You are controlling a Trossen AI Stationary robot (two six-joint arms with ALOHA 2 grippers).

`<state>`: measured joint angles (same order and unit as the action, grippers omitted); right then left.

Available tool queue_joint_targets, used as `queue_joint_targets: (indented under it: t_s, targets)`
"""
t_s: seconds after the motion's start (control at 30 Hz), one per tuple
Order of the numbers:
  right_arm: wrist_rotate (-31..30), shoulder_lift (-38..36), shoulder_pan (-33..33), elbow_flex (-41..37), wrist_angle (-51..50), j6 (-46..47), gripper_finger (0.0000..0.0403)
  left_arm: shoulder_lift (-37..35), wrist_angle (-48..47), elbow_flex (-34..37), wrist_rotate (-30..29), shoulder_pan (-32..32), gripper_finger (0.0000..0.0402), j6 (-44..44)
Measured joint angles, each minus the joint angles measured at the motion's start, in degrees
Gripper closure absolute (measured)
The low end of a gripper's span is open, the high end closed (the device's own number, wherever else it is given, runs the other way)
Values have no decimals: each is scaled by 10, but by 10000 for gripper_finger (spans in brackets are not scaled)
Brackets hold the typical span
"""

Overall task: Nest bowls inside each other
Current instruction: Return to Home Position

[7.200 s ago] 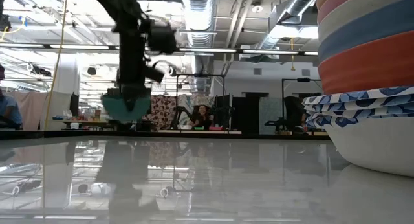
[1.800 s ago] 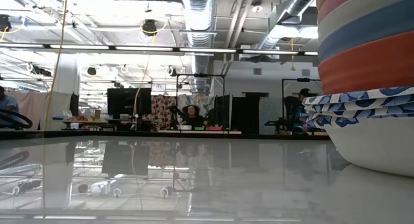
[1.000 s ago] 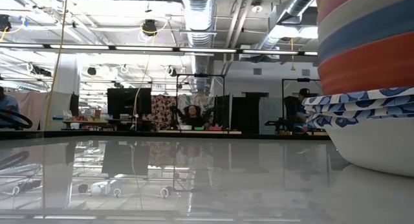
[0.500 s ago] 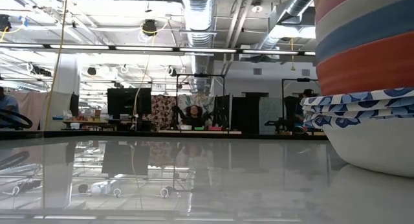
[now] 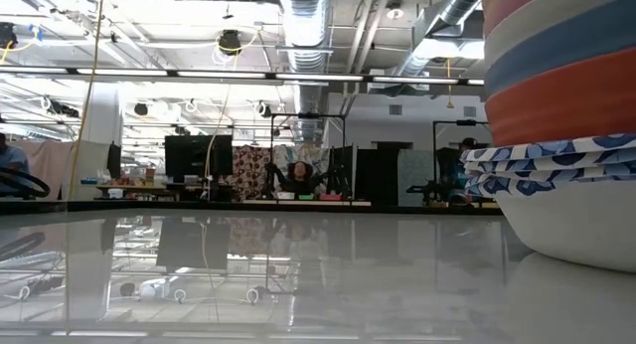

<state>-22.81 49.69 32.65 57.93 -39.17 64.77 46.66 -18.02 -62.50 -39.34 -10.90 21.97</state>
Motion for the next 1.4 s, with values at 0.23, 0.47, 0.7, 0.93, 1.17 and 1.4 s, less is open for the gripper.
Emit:
queue_joint_targets:
  t_s: [0.23, 0.47, 0.7, 0.93, 1.17, 1.4]
  targets:
    - [-85, -83, -23, 1, 122, -177, 193, -33, 0, 0, 25, -1, 219, 52]
    - [-81, -150, -44, 1, 175, -396, 193, -38, -16, 0, 51, -1, 219, 75]
    - [-73, -251, -74, -6, 206, -515, 193, -82, -16, 0, 130, 31, 219, 11]
    - [-53, -358, -84, -63, 230, -542, 193, -143, -19, 1, 184, 61, 219, -22]
    - [-54, -455, -84, -163, 280, -559, 193, -208, 1, 107, 175, 61, 219, -7]
    - [-57, -494, -84, -235, 334, -587, 193, -301, 190, 314, 183, 61, 219, 39]
